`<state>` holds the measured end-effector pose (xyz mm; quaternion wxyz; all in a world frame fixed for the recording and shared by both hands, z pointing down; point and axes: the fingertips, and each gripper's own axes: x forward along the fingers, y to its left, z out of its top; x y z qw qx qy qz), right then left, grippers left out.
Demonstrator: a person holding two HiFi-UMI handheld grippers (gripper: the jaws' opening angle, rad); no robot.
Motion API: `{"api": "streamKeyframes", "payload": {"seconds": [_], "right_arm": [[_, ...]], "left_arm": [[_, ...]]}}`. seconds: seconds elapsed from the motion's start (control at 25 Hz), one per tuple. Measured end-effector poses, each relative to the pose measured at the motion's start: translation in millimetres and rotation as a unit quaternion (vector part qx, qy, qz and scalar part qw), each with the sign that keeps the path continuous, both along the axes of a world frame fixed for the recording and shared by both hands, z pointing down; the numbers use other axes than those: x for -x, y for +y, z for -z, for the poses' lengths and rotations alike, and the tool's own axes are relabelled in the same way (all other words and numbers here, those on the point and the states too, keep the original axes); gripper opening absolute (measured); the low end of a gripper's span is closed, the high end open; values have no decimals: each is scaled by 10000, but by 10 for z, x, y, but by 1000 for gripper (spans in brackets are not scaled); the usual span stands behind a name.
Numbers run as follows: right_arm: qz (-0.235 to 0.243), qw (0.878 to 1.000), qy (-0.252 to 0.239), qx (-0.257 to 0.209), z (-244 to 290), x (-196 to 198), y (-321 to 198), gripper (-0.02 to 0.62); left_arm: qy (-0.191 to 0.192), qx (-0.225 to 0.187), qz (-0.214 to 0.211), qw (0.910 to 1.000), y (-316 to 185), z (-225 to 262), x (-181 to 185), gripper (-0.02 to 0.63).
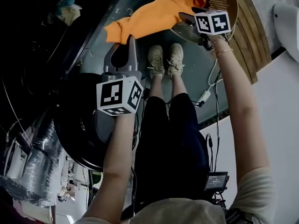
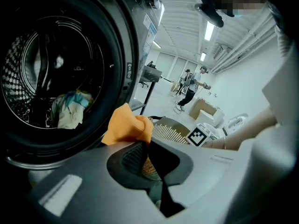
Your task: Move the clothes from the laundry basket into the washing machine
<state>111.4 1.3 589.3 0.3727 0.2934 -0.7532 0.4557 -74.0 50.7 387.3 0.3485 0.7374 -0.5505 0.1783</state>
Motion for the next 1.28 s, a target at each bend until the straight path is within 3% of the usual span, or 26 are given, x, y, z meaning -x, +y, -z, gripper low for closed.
{"api": "streamKeyframes", "payload": {"seconds": [0.24, 0.52, 0.56, 0.64, 0.72, 0.8, 0.92, 1.08, 1.28], "right_arm": [[160, 9978, 117, 634, -682, -24, 145, 267], [-346, 9904, -150, 1328, -1068, 145, 262, 267], [-417, 9896, -159, 1371, -1087, 169, 261, 233], [-434, 9899, -76, 1349, -1097, 188, 253, 63], [-282, 9913, -61, 1282, -1050, 222, 244, 20], [-229, 9933, -205, 1118, -907, 250, 192, 17], [-691, 9923, -797, 651, -418, 224, 19, 15], [-1261, 9777, -1677, 66, 496, 170, -152, 15], [-1310, 9620, -2352, -463, 1540, 254, -136, 15]], "left_arm": [[-67, 26, 182, 9998, -91, -261, 93, 17], [-164, 154, 373, 9991, -124, -498, 264, 17], [-163, 179, 364, 9990, -116, -520, 267, 17], [-157, 246, 347, 9990, -86, -547, 260, 17], [-165, 277, 313, 9990, -81, -552, 245, 17], [-110, 283, 234, 9993, -100, -535, 198, 18], [73, 341, -8, 9994, -120, -479, 36, 18], [301, 269, -299, 9987, -196, -320, -237, 18], [457, 178, -726, 9962, -263, -65, -615, 18]]}}
